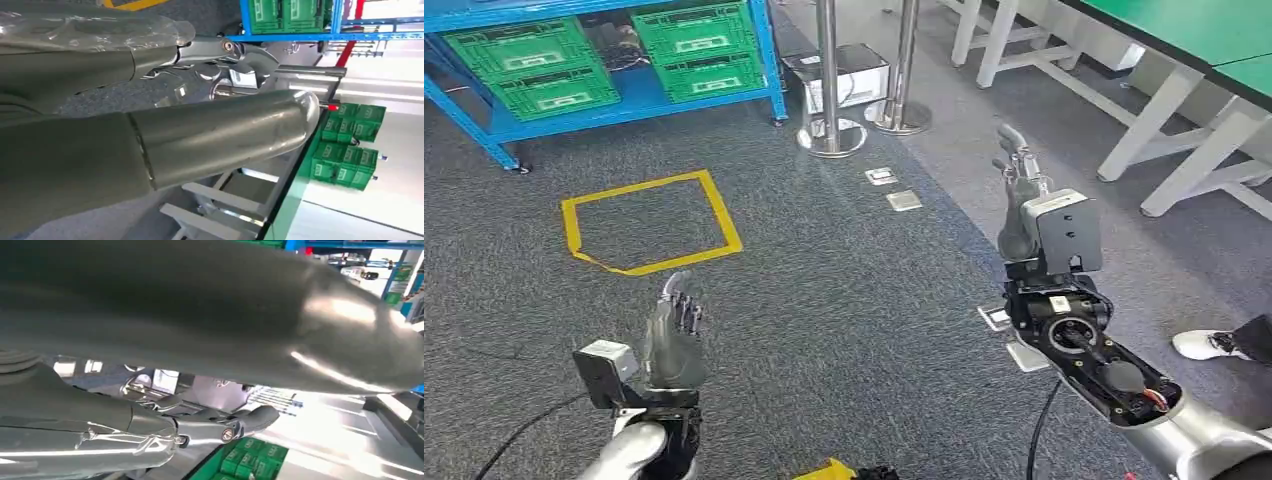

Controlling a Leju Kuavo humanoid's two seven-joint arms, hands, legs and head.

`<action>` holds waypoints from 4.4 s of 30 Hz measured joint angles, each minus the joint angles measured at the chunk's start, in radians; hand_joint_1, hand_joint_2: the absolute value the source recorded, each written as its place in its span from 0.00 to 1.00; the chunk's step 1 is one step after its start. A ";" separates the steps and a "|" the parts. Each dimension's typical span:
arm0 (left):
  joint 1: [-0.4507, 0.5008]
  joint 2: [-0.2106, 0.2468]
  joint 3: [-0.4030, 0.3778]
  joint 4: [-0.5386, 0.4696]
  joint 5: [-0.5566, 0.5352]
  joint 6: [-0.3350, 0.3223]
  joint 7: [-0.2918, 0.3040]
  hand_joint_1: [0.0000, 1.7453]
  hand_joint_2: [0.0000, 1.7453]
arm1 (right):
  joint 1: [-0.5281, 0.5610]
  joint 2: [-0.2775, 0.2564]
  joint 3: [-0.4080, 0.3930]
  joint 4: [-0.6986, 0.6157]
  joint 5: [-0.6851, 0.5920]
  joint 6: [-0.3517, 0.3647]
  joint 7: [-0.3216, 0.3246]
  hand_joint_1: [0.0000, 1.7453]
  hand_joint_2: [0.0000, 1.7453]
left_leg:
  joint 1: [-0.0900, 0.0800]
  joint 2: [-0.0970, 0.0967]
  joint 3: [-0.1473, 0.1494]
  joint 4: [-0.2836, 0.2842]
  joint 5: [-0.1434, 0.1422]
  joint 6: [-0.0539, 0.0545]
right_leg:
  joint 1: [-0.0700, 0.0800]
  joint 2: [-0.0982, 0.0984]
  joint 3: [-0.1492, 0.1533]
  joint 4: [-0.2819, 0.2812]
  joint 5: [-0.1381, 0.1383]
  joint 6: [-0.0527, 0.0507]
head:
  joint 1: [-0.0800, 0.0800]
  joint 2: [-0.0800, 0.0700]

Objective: Take the parts from the cabinet and place them on the table.

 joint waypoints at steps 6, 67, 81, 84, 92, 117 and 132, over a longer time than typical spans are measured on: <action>0.002 0.002 0.000 -0.003 0.000 0.004 -0.003 0.00 0.00 | 0.003 -0.002 0.003 0.003 -0.007 0.001 -0.002 0.00 0.00 | 0.005 -0.023 -0.026 0.055 -0.027 -0.046 | -0.010 0.020 0.096 -0.214 0.076 -0.014 | 0.004 0.000; 0.004 0.006 0.000 -0.011 0.007 0.012 -0.010 0.00 0.00 | -0.003 -0.005 0.010 0.005 -0.007 -0.004 -0.009 0.00 0.00 | 0.006 -0.037 -0.012 0.021 -0.001 -0.011 | -0.010 -0.003 0.098 -0.176 0.085 0.007 | 0.002 0.000; -0.002 0.008 0.000 -0.012 0.007 0.013 -0.011 0.00 0.00 | -0.003 -0.005 0.011 0.005 0.000 -0.003 -0.009 0.00 0.00 | 0.001 -0.022 -0.044 0.072 -0.008 0.055 | 0.022 0.014 0.109 -0.232 0.079 -0.051 | -0.033 0.000; -0.001 0.008 0.000 -0.012 0.007 0.013 -0.011 0.00 0.00 | -0.003 -0.005 0.011 0.005 -0.002 -0.001 -0.007 0.00 0.00 | 0.004 -0.019 -0.036 0.052 -0.012 0.019 | 0.024 0.008 0.107 -0.231 0.080 -0.055 | -0.034 0.000; -0.001 0.008 0.000 -0.012 0.007 0.013 -0.011 0.00 0.00 | -0.003 -0.005 0.011 0.005 -0.002 -0.001 -0.006 0.00 0.00 | 0.008 -0.019 -0.031 0.041 -0.011 -0.054 | 0.021 0.006 0.107 -0.231 0.082 -0.056 | -0.034 0.000; 0.003 0.000 0.000 -0.020 0.018 -0.008 -0.004 0.00 0.00 | 0.014 -0.018 0.006 -0.012 0.002 -0.015 0.000 0.00 0.00 | 0.084 -0.028 0.056 -0.020 -0.028 -0.082 | -0.067 0.002 0.106 -0.226 0.131 0.083 | -0.008 0.000; 0.000 0.008 -0.007 -0.022 0.027 0.003 -0.010 0.00 0.00 | 0.028 -0.019 0.000 -0.034 0.003 -0.016 0.000 0.00 0.00 | -0.017 -0.014 -0.194 0.185 0.010 0.007 | 0.010 0.017 0.191 -0.216 -0.002 -0.043 | -0.048 0.000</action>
